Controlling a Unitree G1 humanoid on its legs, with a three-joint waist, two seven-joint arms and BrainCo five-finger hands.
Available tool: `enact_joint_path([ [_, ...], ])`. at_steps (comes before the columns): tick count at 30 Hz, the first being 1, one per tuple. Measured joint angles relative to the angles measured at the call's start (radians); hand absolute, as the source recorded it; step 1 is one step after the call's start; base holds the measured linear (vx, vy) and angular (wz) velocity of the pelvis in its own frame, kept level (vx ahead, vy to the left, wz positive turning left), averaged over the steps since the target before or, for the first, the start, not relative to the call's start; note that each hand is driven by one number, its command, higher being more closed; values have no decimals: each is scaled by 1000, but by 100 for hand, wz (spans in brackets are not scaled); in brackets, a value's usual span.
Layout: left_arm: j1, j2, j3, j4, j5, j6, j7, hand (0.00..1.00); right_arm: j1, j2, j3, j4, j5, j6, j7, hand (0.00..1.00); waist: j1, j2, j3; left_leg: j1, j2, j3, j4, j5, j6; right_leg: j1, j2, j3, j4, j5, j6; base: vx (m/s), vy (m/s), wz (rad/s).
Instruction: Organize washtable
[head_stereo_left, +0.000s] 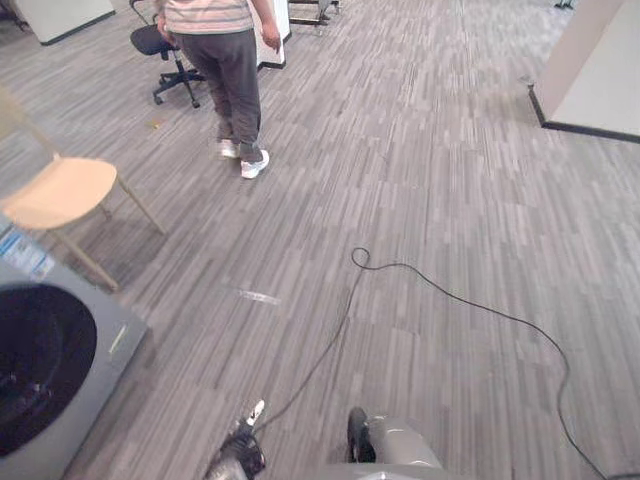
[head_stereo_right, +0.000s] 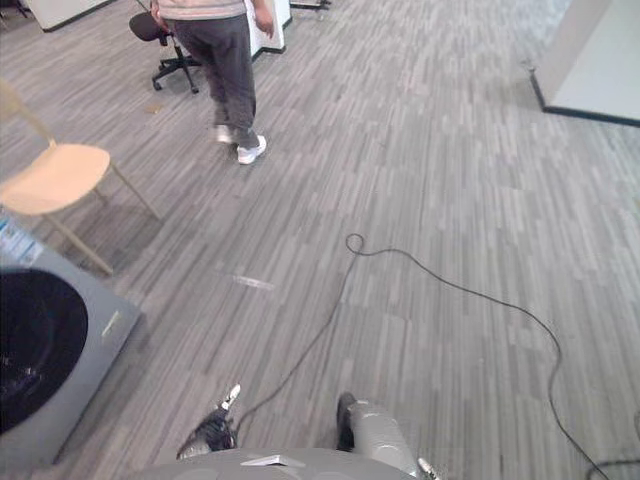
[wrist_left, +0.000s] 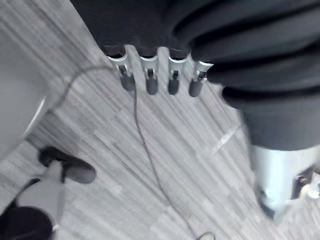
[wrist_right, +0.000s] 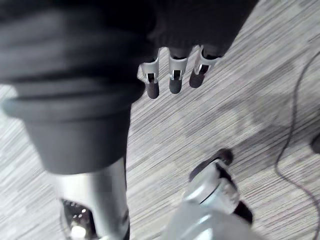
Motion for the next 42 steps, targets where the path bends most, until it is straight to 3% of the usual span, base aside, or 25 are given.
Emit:
enact_joint_path([
  [3, 46, 40, -17, -3, -19, -9, -24, 0, -60, 9, -5, 28, -13, 1, 3, 0, 34, -29, 21, -184, -12, 40, 224, -132, 63, 257, 31, 89, -117, -64, -23, 95, -206, -68],
  [6, 91, 90, -63, 20, -3, -9, -32, 0, -152, 11, -15, 103, -48, 3, 6, 0, 88, -61, 36, -319, -36, 97, -60, -254, 76, 435, -12, 182, -206, -70, -15, -121, -22, -103],
  [8, 130, 94, -57, 63, 0, 0, -33, 0, -181, 21, -32, 108, -48, -2, 10, 0, 104, -74, 22, -351, -52, 71, -472, -204, 34, 521, -56, 230, -269, -105, 7, -168, 80, -96],
  [9, 157, 85, -63, 94, 1, 10, -32, 0, -174, 10, -30, 112, -48, -3, 9, 0, 119, -31, 9, -372, -21, 10, -686, -161, 19, 577, -51, 266, -312, -126, 10, -55, 188, -92],
  [11, 210, 80, -57, 145, 2, 20, -32, 0, -139, 10, -25, 123, -49, 0, 9, 0, 126, -32, -22, -421, -36, 42, -584, -51, 40, 605, -94, 292, -240, -230, 44, 220, 195, -67],
  [12, 226, 70, -42, 178, 3, 30, -32, 0, -107, 9, -34, 127, -63, 3, 10, 0, 115, -67, -46, -420, -73, 63, -530, -30, 58, 540, -127, 288, -35, -262, 74, 655, 81, -25],
  [13, 233, 74, -36, 186, 2, 32, -33, 0, -81, 13, -60, 142, -80, 3, 12, 0, 112, -82, -62, -388, -104, 94, -526, -50, 88, 463, -153, 294, 181, -231, 136, 836, 63, -8],
  [14, 230, 93, -45, 185, 3, 35, -34, 0, -75, 15, -83, 160, -83, 4, 13, 0, 106, -108, -49, -335, -146, 103, -543, -77, 122, 391, -171, 308, 381, -114, 223, 921, -12, 53],
  [15, 204, 130, -83, 178, 3, 42, -30, 0, -61, 24, -102, 191, -87, 8, 13, 0, 61, -133, -19, -223, -213, 60, -596, -102, 150, 301, -182, 281, 646, 67, 252, 835, -63, 96],
  [18, 142, 157, -132, 123, 3, 41, -26, 0, -23, 25, -115, 185, -85, 8, 16, 0, 25, -102, 4, -25, -228, -36, -676, -151, 191, 127, -175, 141, 802, -19, 135, 643, -82, 81],
  [22, 29, 129, -167, 63, 1, 18, -12, 0, 8, 39, -120, 147, -86, 0, 21, 0, 11, -76, 11, 137, -187, -107, -751, -232, 218, -71, -154, 25, 372, -95, 142, 538, -133, 43],
  [24, -18, 110, -197, 19, 1, -2, -6, 0, 14, 47, -87, 145, -79, 2, 14, 0, -7, -97, 14, 224, -178, -150, -778, -311, 224, -80, -152, -22, -165, 94, 222, 712, -346, 43],
  [25, -31, 105, -211, 28, 2, 1, -5, 0, 13, 46, -88, 148, -76, 6, 12, 0, -22, -87, 6, 261, -163, -178, -800, -332, 224, -86, -150, -30, -167, 190, 220, 898, -464, 60],
  [26, -23, 67, -206, 30, 2, 3, -7, 0, 34, 27, -84, 130, -76, 8, 7, 0, -39, -57, -28, 298, -96, -203, -820, -342, 196, -92, -114, -69, -125, 220, 176, 878, -430, 66],
  [28, -35, 35, -175, 28, 2, 4, -15, 0, 28, 36, -81, 109, -76, 8, 1, 0, -30, -44, -36, 244, -94, -188, -637, -307, 127, -80, -98, -89, -71, 210, 110, 729, -381, 24],
  [29, -32, 12, -131, 18, 1, 3, -15, 0, 25, 28, -84, 98, -74, 8, 1, 0, -27, -40, -32, 179, -100, -174, -430, -225, 11, -22, -74, -89, -75, 174, 62, 418, -333, -7],
  [30, -34, 8, -114, 19, 1, 3, -14, 0, 26, 25, -83, 89, -73, 8, 1, 0, -24, -32, -28, 137, -105, -171, -325, -155, -28, 13, -62, -87, -82, 152, 39, 385, -294, -27],
  [31, -27, 12, -88, 23, -4, 3, -14, 0, 11, 15, -80, 69, -73, 8, 0, 0, -12, -23, -13, 39, -107, -150, -69, 71, -98, 101, -28, -62, -113, 105, -4, 231, -168, -45],
  [32, -20, 21, -89, 28, -10, 3, -14, 0, 0, 9, -80, 70, -72, 8, 0, 0, 0, -14, -8, -8, -95, -119, 37, 78, -92, 137, -6, -42, -120, 87, -23, 208, -171, -91],
  [34, 19, 58, -84, 29, -33, 7, -17, 0, -65, 8, -75, 77, -75, 9, -2, 0, 34, -30, 12, -182, -38, -11, 249, -49, 67, 302, 29, 44, -175, 36, -95, 51, -124, -101],
  [36, 18, 90, -102, 16, -40, 1, -18, 0, -110, 9, -55, 97, -75, 8, -6, 0, 67, -53, 26, -289, -32, 18, 129, -151, 84, 414, 10, 101, -243, 19, -93, -173, -21, -81],
  [37, 23, 96, -127, 18, -40, 1, -18, 0, -152, 8, -55, 116, -76, 8, -8, 0, 82, -59, 34, -336, -38, 26, -56, -189, 76, 469, -13, 138, -263, -8, -54, -196, 50, -79],
  [38, 27, 100, -135, 21, -40, 1, -18, 0, -162, 8, -55, 118, -76, 7, -9, 0, 85, -60, 35, -346, -44, 24, -173, -186, 67, 492, -27, 150, -270, -29, -46, -194, 113, -67],
  [40, 72, 98, -158, 21, -40, 1, -14, 0, -176, 5, -33, 112, -77, 3, -11, 0, 91, -23, 22, -344, -29, -1, -737, -103, 1, 573, -44, 196, -304, -118, -50, -120, 189, -47],
  [42, 115, 98, -170, 48, -43, 5, -12, 0, -143, -12, -8, 118, -79, 3, -11, 0, 102, -17, 7, -388, -11, 17, -762, -83, 13, 646, -65, 230, -315, -188, -42, 252, 194, -55],
])
